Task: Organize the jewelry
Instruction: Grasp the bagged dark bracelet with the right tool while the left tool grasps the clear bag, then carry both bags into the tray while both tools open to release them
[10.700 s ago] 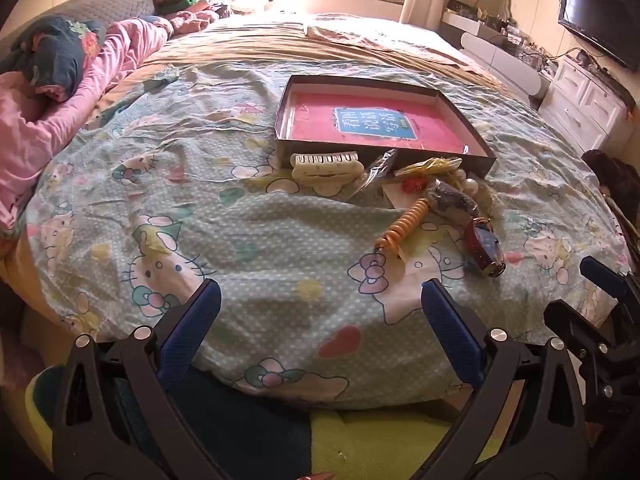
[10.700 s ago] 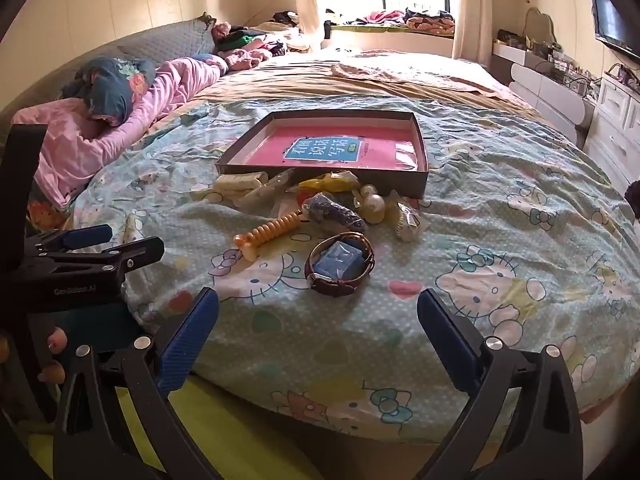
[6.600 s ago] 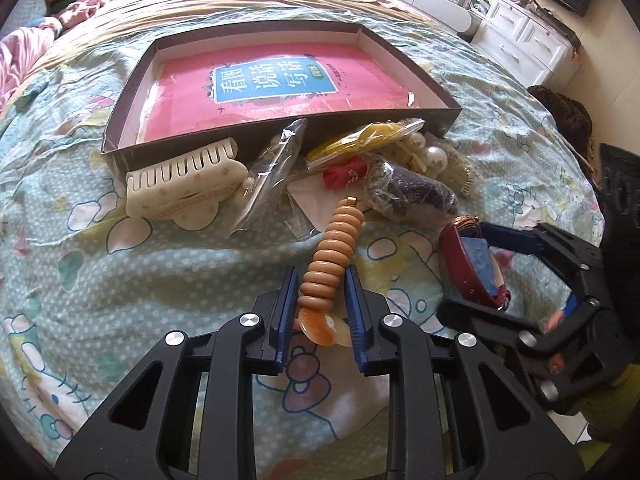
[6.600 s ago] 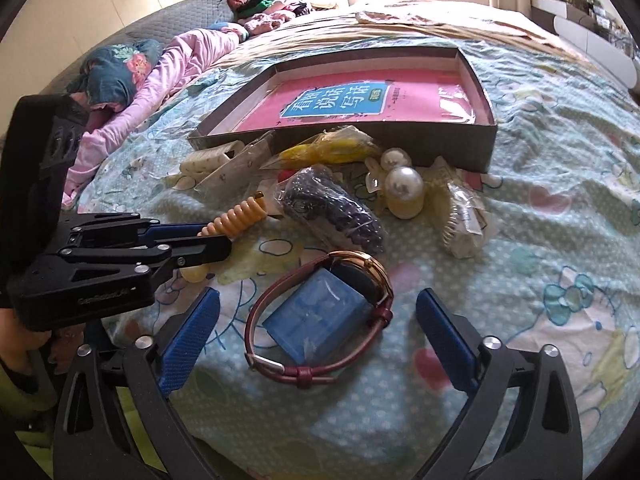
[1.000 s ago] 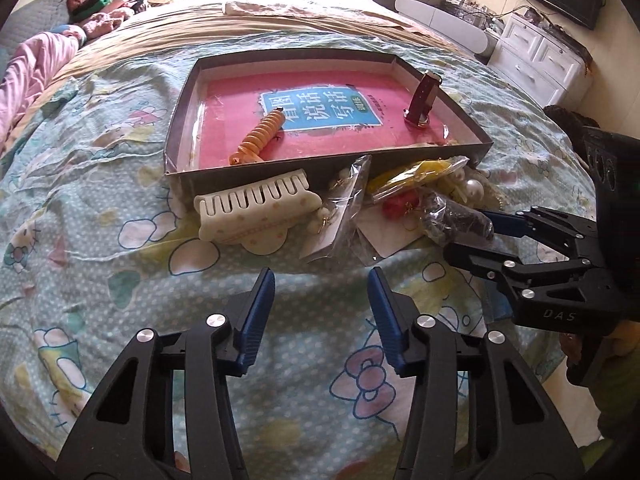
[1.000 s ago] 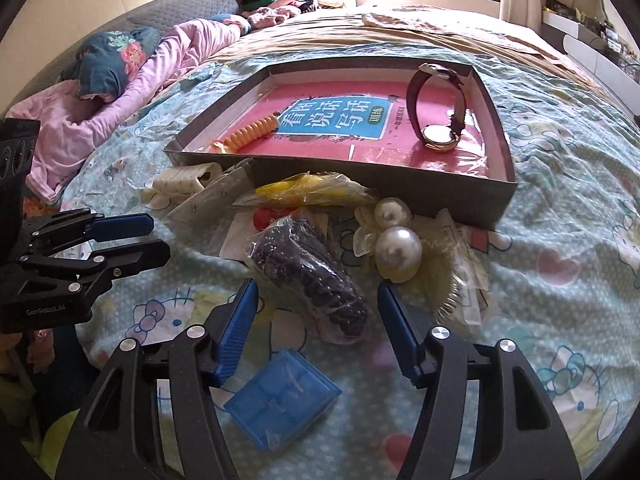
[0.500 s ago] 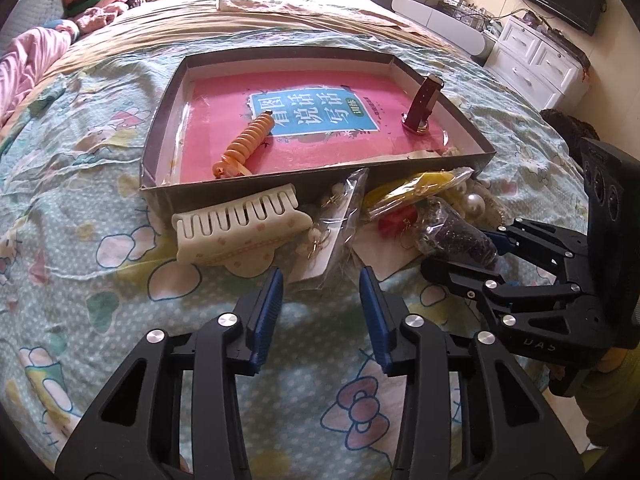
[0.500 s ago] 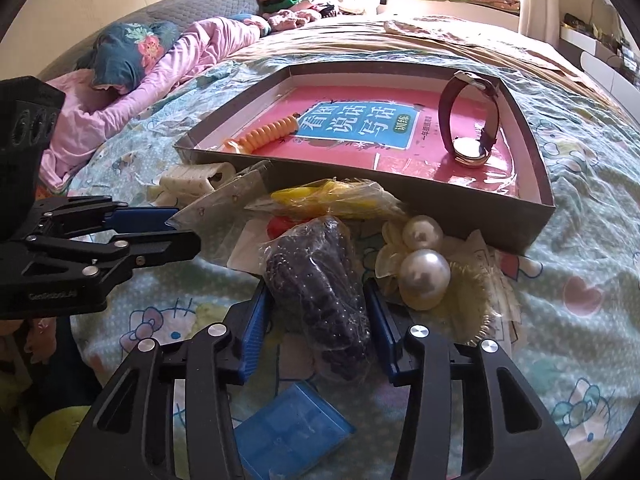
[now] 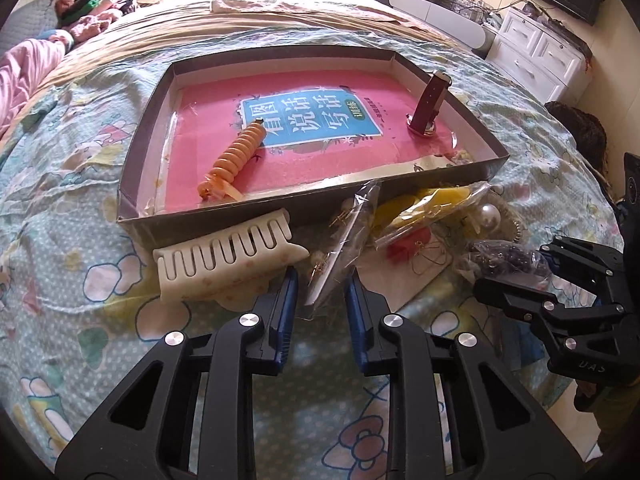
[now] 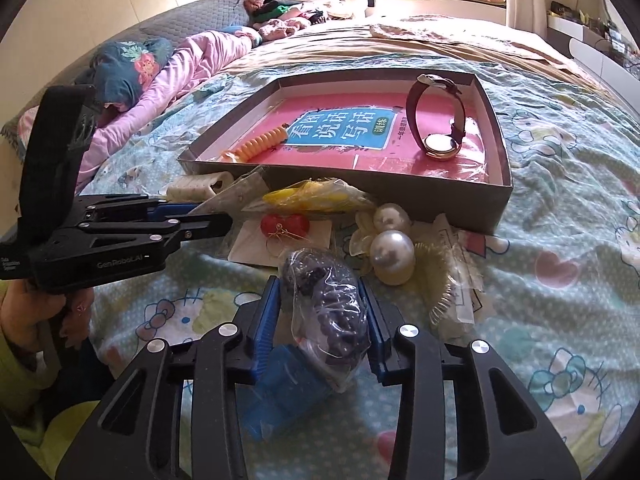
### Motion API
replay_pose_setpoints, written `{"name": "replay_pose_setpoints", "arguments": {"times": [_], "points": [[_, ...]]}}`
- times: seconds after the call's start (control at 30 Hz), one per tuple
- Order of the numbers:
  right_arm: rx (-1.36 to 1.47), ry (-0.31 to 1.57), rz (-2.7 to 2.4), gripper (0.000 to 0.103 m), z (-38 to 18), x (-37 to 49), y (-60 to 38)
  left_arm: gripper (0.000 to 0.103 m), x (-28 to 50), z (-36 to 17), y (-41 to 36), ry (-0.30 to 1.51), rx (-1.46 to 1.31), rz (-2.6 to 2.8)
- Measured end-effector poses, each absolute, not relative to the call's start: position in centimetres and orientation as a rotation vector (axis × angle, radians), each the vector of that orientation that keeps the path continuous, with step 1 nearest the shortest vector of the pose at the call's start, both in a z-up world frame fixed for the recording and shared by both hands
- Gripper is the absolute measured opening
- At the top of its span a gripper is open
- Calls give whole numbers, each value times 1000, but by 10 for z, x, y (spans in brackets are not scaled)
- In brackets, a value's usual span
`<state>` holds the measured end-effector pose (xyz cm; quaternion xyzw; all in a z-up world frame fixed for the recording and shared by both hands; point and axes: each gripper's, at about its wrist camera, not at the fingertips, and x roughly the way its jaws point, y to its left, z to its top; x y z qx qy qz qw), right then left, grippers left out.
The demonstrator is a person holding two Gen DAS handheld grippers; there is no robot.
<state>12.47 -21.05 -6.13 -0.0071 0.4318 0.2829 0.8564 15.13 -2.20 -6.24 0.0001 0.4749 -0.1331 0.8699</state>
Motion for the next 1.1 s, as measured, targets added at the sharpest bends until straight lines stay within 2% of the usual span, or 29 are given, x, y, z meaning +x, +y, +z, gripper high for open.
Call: {"name": "replay_pose_setpoints", "arguments": {"times": [0.17, 1.1], "points": [[-5, 894, 599, 36, -55, 121, -213, 12, 145, -56, -19, 970, -9, -288], [-16, 785, 691, 35, -6, 116, -179, 12, 110, -6, 30, 861, -77, -196]]}}
